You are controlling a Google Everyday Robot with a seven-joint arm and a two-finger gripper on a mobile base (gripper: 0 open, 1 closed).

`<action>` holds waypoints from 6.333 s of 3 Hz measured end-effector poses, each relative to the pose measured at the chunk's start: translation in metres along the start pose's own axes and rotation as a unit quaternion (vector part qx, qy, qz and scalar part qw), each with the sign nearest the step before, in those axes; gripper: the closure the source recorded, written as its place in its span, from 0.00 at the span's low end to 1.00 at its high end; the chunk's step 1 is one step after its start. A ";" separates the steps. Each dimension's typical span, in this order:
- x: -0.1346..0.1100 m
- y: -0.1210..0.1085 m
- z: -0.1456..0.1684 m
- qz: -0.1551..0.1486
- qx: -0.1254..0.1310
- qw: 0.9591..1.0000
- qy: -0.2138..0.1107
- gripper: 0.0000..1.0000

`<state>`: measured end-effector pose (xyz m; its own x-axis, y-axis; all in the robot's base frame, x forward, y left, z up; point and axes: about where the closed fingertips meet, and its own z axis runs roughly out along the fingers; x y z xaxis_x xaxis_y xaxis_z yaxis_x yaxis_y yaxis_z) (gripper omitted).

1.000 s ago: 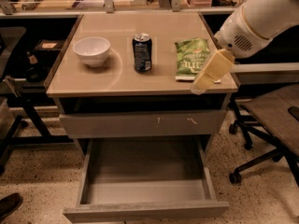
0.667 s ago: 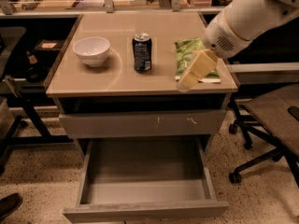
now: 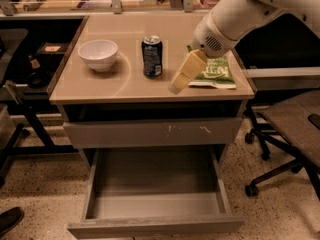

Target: Place pepsi can into middle drawer

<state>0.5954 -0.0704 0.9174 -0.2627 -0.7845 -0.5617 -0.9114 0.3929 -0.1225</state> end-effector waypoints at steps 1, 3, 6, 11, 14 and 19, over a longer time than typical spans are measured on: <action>0.002 -0.001 0.012 0.013 -0.001 1.000 -0.015 0.00; -0.017 -0.033 0.042 0.018 0.022 0.997 -0.066 0.00; -0.040 -0.078 0.087 0.019 0.033 0.988 -0.148 0.00; -0.080 -0.088 0.125 0.010 -0.003 0.982 -0.190 0.19; -0.080 -0.088 0.125 0.010 -0.003 0.982 -0.190 0.88; -0.028 0.019 0.045 0.099 0.134 0.970 -0.177 1.00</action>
Offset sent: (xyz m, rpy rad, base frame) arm 0.0535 0.0188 -0.0240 0.1348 -0.0935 -0.0666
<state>0.6001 -0.0192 0.8942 -0.2559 -0.4846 -0.8365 -0.7269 0.6669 -0.1640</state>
